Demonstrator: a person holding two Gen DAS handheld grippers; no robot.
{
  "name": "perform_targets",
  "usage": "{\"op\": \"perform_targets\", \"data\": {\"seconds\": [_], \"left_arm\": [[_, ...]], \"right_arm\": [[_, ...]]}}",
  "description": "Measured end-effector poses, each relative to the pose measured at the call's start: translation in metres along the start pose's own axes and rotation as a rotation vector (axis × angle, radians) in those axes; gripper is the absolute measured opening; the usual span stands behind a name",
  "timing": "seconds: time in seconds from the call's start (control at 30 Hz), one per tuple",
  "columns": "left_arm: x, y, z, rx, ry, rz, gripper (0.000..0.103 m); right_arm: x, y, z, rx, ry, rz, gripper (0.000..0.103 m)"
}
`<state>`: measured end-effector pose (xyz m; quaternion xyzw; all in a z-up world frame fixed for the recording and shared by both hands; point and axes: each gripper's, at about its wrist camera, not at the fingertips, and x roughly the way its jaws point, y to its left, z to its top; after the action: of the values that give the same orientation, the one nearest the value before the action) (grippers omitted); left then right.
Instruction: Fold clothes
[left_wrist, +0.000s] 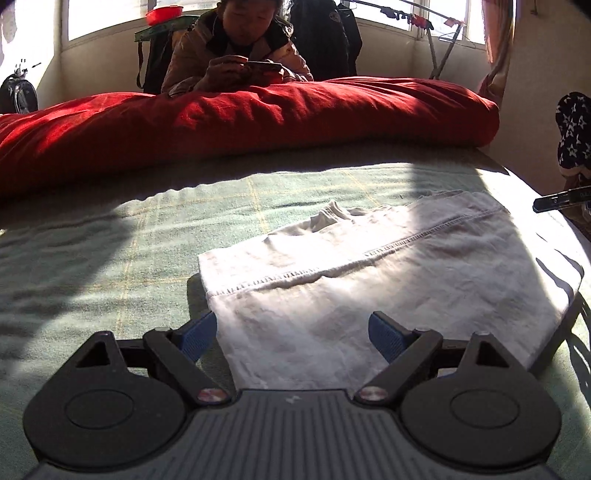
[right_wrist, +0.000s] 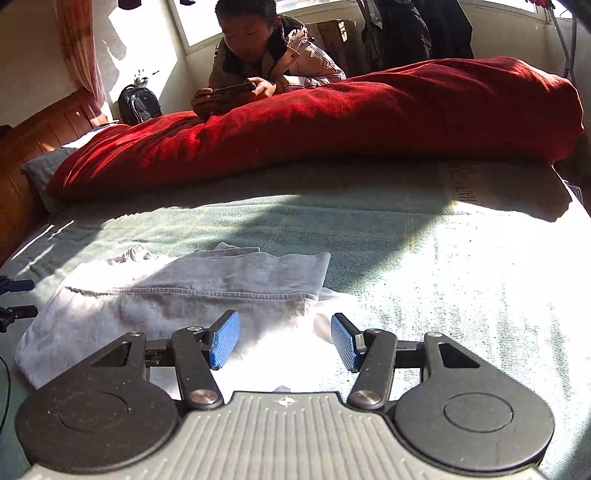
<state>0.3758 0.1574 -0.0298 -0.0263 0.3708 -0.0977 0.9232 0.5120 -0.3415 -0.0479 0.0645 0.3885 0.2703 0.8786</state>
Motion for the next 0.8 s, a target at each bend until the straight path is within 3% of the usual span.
{"op": "perform_targets", "data": {"seconds": [0.13,0.3,0.4,0.57,0.7,0.8], "left_arm": [[0.01,0.043,0.002,-0.31,0.006,-0.143,0.09],[0.032,0.082,-0.004,-0.527,0.039,-0.249,0.09],[0.045,0.09,-0.009,-0.561,0.069,-0.241,0.09],[0.048,0.097,-0.011,-0.628,0.001,-0.365,0.091],[0.055,0.098,-0.013,-0.632,0.019,-0.34,0.092],[0.044,0.101,-0.016,-0.657,-0.069,-0.41,0.092]], "right_arm": [[0.017,-0.018,0.0,0.132,0.019,0.068,0.049],[0.043,-0.03,-0.01,0.217,0.046,0.112,0.048],[0.047,-0.034,-0.013,0.243,0.032,0.137,0.047],[0.047,-0.039,-0.013,0.284,0.022,0.21,0.047],[0.051,-0.042,-0.015,0.308,0.026,0.229,0.047],[0.05,-0.045,-0.018,0.332,0.014,0.259,0.046]]}}
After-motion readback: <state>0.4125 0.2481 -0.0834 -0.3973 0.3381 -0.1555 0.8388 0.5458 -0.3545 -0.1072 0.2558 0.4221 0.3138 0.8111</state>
